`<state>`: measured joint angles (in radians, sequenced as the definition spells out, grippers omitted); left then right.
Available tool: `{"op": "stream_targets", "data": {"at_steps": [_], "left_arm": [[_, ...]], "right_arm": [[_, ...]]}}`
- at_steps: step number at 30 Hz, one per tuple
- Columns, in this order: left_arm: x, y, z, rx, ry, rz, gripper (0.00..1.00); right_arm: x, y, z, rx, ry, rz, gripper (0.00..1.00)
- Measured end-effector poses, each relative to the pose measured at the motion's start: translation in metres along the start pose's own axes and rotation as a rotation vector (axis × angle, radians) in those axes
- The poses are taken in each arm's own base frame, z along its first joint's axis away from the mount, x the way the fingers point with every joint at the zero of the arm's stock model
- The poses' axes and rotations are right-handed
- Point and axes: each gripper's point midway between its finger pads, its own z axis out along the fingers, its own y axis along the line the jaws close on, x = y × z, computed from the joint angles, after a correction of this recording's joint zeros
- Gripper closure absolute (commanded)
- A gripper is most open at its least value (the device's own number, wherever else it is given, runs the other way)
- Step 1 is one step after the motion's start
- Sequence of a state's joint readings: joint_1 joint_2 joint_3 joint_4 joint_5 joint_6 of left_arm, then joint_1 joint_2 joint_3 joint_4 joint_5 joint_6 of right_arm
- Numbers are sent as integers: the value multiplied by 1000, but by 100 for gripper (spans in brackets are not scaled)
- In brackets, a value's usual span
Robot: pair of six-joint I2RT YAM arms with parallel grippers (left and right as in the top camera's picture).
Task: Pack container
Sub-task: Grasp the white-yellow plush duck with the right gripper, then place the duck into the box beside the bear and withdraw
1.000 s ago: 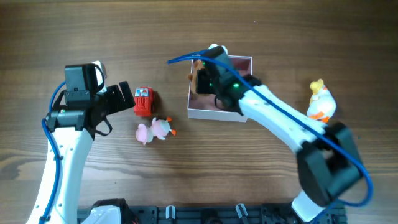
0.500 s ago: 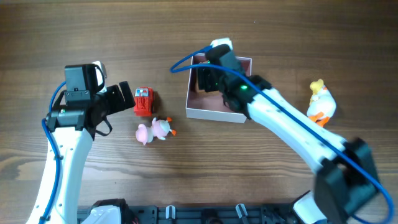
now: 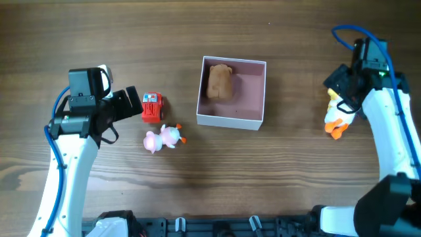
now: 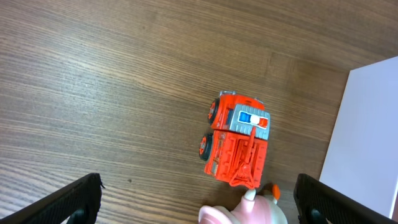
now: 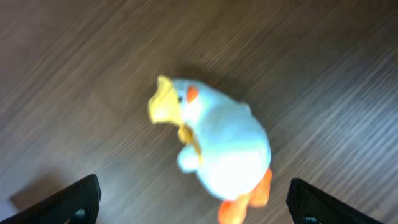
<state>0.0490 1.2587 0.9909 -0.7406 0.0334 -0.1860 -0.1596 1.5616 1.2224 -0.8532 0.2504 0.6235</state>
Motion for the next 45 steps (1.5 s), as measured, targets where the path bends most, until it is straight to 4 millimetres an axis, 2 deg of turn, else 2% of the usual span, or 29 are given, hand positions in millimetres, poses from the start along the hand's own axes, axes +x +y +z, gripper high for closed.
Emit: {"op": "stream_targets", "data": {"at_steps": [3,5,6,8,9,10,12,14,16,17,19,20,21,22,24,26,27,28,30,32,34,35,37,41,42,43,45], "left_arm": [[0,0,0,0,-1,0,0],[0,0,0,0,0,0,0],[0,0,0,0,0,0,0],[0,0,0,0,0,0,0],[0,0,0,0,0,0,0],[0,0,0,0,0,0,0],[0,0,0,0,0,0,0],[0,0,0,0,0,0,0],[0,0,0,0,0,0,0],[0,0,0,0,0,0,0],[0,0,0,0,1,0,0],[0,0,0,0,0,0,0],[0,0,0,0,0,0,0],[0,0,0,0,0,0,0],[0,0,0,0,0,0,0],[0,0,0,0,0,0,0],[0,0,0,0,0,0,0],[0,0,0,0,-1,0,0],[0,0,0,0,1,0,0],[0,0,0,0,0,0,0],[0,0,0,0,0,0,0],[0,0,0,0,0,0,0],[0,0,0,0,0,0,0],[0,0,0,0,0,0,0],[0,0,0,0,0,0,0],[0,0,0,0,0,0,0],[0,0,0,0,0,0,0]], "right_arm": [[16,-13,45,69,89,0,5],[27,-19,71,112,146,-7,13],[30,-21,81,123,164,-8,22],[40,-25,99,141,214,-10,48],[42,-26,102,145,229,-6,70],[43,-26,103,140,232,-3,80],[41,-23,101,122,228,-10,87],[40,-21,89,98,229,-20,87],[33,-5,62,11,192,-41,87],[28,15,34,-86,148,-63,87],[22,65,-43,-338,28,-136,96],[29,93,-94,-494,-39,-201,96],[43,112,-130,-603,-70,-259,96],[59,128,-156,-689,-83,-310,95],[92,157,-172,-755,-61,-387,95],[130,187,-161,-745,-15,-456,93],[144,200,-143,-712,6,-478,90],[158,213,-115,-662,31,-498,84],[175,226,-63,-573,69,-510,80],[194,227,-3,-466,118,-522,71],[198,224,20,-429,126,-515,62],[195,225,25,-422,112,-509,51],[191,224,27,-410,90,-517,37],[187,224,22,-417,58,-598,28],[181,226,11,-437,34,-610,26],[166,231,-14,-486,-18,-607,26],[131,236,-84,-620,-155,-574,25]]}}
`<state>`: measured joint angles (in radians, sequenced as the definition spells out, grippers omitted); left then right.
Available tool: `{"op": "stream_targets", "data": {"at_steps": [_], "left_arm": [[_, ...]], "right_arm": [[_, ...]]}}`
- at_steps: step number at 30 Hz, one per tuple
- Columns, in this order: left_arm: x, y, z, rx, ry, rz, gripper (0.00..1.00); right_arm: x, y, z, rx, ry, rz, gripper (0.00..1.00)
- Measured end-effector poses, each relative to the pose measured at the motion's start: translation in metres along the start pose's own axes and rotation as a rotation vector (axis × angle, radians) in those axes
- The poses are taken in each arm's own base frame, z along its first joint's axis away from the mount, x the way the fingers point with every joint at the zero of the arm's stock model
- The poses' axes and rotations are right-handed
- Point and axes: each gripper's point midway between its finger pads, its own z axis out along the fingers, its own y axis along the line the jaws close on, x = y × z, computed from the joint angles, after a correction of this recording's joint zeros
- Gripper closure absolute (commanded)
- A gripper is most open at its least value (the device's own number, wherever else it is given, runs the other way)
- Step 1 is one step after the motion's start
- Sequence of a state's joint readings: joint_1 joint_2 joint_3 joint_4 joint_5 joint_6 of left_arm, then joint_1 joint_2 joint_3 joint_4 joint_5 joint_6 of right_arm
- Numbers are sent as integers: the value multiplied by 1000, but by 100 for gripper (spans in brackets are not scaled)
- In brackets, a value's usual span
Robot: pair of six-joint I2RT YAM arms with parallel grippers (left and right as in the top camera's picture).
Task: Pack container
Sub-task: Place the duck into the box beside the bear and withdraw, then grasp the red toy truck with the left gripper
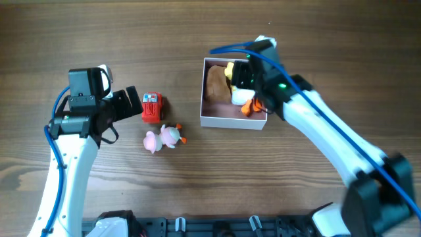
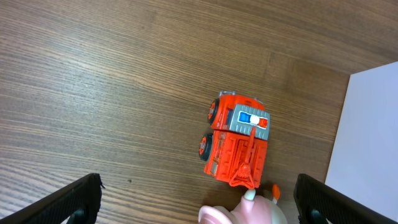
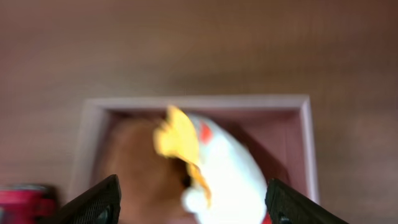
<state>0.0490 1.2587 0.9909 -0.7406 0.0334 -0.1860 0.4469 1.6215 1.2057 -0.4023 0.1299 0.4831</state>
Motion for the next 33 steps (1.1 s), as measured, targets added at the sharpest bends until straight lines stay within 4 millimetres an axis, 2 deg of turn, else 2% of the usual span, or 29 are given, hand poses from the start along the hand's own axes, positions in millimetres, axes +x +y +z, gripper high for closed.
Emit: {"op": "stream_targets", "data": {"at_steps": [1,3,5,6,10,12,15,17,20,22,24,25,26,29,32,33], "left_arm": [[0,0,0,0,0,0,0],[0,0,0,0,0,0,0],[0,0,0,0,0,0,0],[0,0,0,0,1,0,0],[-1,0,0,2,-3,0,0],[-1,-8,0,43,-3,-18,0],[13,-24,-2,138,68,-62,1],[7,-31,-3,179,51,-62,1],[-2,-36,1,186,41,-45,1],[-8,-41,18,162,79,-6,0],[-2,-43,42,127,135,31,0],[9,-43,65,92,190,56,4],[18,-42,78,71,230,81,5],[37,-41,106,27,300,162,7],[57,-36,128,-33,364,231,23],[60,-33,132,-44,379,244,25]], "right_arm": [[-20,6,-25,-31,-67,-4,21],[-37,8,-59,-50,-135,-16,16],[-36,-2,-79,-21,-136,-19,13],[-31,-14,-86,12,-112,-6,13],[4,-73,-86,148,73,151,5],[11,-99,-86,188,113,253,1],[21,-139,-92,235,175,394,0],[23,-156,-96,235,194,465,1],[24,-160,-97,210,211,510,0],[25,-159,-98,201,219,514,1],[27,-158,-98,197,228,516,0],[30,-158,-98,200,238,517,0],[31,-158,-99,201,242,518,1],[35,-158,-99,204,259,520,1],[36,-158,-99,204,260,521,0],[36,-158,-99,204,260,521,1]]}}
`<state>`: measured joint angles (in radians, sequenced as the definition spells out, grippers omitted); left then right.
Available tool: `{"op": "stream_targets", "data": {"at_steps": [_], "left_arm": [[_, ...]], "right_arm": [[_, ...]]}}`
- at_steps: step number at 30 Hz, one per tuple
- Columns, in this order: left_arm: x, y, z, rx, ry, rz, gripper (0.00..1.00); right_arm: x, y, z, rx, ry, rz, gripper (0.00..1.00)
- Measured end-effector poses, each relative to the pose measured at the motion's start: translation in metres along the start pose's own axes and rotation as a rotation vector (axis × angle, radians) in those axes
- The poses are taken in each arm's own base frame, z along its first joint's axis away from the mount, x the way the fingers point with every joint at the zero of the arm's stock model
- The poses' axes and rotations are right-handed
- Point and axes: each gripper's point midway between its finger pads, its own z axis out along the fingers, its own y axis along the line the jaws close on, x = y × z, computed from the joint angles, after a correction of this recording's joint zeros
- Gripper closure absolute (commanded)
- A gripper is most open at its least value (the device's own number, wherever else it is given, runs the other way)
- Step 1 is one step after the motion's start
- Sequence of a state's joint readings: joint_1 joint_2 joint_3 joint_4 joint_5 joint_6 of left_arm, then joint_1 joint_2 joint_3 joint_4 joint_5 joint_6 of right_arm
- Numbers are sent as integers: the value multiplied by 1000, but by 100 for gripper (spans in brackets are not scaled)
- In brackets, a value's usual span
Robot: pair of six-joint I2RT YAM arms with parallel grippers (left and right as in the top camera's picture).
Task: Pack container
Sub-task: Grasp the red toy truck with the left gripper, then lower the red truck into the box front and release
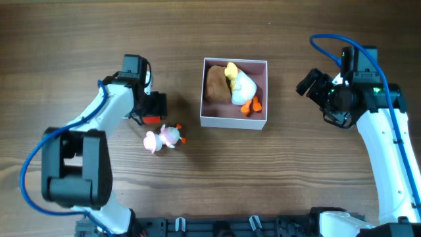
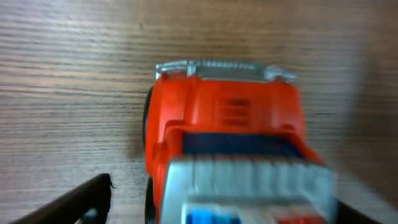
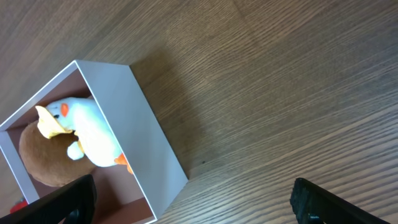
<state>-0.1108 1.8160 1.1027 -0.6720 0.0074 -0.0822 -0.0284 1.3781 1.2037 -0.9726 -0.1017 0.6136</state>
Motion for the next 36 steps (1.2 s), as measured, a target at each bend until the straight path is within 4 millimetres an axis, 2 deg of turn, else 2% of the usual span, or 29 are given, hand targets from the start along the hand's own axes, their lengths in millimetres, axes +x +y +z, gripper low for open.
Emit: {"op": "stream_targets", "data": {"at_steps": [2,3,5,10,12,13,15,16,18,20,21,22,24,26,29,31,32,33,36], "left_arm": [[8,4,14,-20,48,16,31],[8,4,14,-21,47,20,33],[7,4,14,-25,46,20,43],[7,2,14,-29,47,28,41],[11,-2,7,-32,61,44,40],[9,-9,-5,-28,53,61,41],[-13,-34,-50,-8,-37,117,38],[-24,-52,-78,11,-101,159,36],[-40,-103,-135,80,-261,278,31],[-36,-149,-173,139,-376,446,35],[-30,-168,-181,154,-404,543,36],[-15,-191,-183,165,-412,699,37],[-5,-207,-175,162,-401,827,44],[-5,-213,-155,142,-370,918,46],[-1,-215,-101,102,-249,1025,47],[5,-214,-77,91,-187,1052,37],[7,-214,-66,87,-161,1063,7],[8,-213,-61,84,-146,1071,0],[8,-214,-60,86,-148,1075,0]], "right_arm": [[0,0,0,1,1,0,0],[1,-1,1,2,2,0,1],[1,-1,1,3,3,0,0],[2,-2,1,6,7,0,1],[2,-2,1,8,9,-4,1],[3,-2,1,9,11,-4,0],[3,-3,1,10,12,-4,1],[3,-3,1,10,12,-4,1],[3,-3,1,10,12,-5,1],[3,-3,1,10,12,-7,0],[3,-3,1,10,12,-7,0],[3,-3,1,10,12,-7,0],[3,-3,1,10,12,-7,0],[3,-3,1,10,12,-7,0],[3,-3,1,10,13,-7,0],[3,-3,1,11,13,-7,1],[3,-3,1,11,13,-7,1],[3,-3,1,11,13,-7,0],[4,-3,1,12,15,-6,0]]}}
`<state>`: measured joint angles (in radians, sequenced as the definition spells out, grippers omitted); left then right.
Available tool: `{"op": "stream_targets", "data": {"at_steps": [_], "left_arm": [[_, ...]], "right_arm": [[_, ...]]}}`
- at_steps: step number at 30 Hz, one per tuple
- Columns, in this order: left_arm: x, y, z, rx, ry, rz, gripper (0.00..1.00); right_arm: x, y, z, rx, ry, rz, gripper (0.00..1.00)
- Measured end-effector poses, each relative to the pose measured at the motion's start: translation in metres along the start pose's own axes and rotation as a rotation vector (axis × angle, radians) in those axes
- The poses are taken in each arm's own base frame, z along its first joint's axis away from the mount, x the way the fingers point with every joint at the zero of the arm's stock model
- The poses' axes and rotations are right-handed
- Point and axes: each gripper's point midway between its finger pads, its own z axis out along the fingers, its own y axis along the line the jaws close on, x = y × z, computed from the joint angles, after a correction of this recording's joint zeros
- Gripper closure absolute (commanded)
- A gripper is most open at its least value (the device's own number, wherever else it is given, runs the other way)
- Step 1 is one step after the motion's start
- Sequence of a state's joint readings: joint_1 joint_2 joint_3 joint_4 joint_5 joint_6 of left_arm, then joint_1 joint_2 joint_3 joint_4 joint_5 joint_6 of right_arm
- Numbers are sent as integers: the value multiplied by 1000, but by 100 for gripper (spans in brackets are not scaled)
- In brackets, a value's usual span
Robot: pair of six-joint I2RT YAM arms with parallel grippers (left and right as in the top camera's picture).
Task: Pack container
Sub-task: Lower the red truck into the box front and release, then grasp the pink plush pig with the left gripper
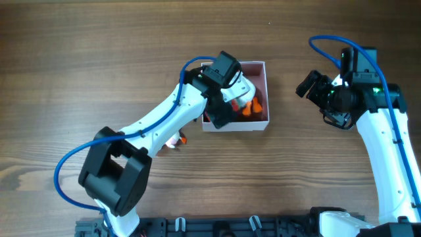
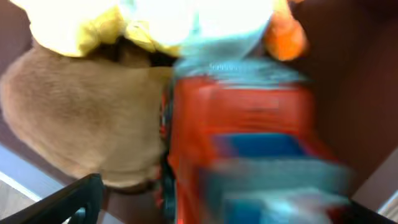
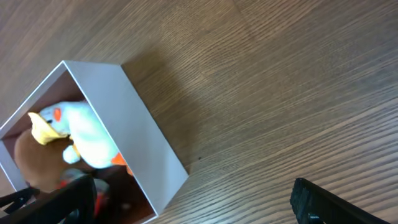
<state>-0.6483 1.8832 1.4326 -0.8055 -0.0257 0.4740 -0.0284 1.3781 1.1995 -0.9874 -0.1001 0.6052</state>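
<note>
A white box (image 1: pixel 238 126) with a pink inside holds a brown plush (image 2: pixel 81 124) and a white duck (image 1: pixel 241 88). My left gripper (image 1: pixel 220 110) is down in the box's front left part, shut on a red toy truck (image 2: pixel 249 143), which is blurred and lies against the brown plush under the duck (image 2: pixel 186 18). A pink pig (image 1: pixel 175 141) lies on the table left of the box, mostly hidden by my left arm. My right gripper (image 1: pixel 314 89) stands open to the right of the box (image 3: pixel 143 137), holding nothing.
The wooden table (image 1: pixel 99 52) runs all round the box. My left arm stretches from the front left across to the box, over the pig. A black rail (image 1: pixel 217 227) lines the front edge.
My left gripper was down on the red truck left of the box; now it is inside the box with the truck in it. The right arm has barely moved.
The duck lay at the right below my right gripper, and the truck and pig lay left of the box. Then my right gripper was over the box with the duck. Then the duck lay inside and the right arm was back; the left gripper now holds the truck in the box.
</note>
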Motion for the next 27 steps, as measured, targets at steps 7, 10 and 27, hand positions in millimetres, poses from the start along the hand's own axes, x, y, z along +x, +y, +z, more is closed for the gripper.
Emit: {"op": "stream_targets", "data": {"at_steps": [7,10,27], "left_arm": [[-7,-6,-13,-5,-30,-26,14],[-9,-12,-46,-12,-73,-53,17],[179,11,-3,38,293,-776,25]], "right_arm": [[1,-1,0,2,3,0,0],[1,-1,0,3,4,0,1],[1,-4,1,19,2,1,0]]}}
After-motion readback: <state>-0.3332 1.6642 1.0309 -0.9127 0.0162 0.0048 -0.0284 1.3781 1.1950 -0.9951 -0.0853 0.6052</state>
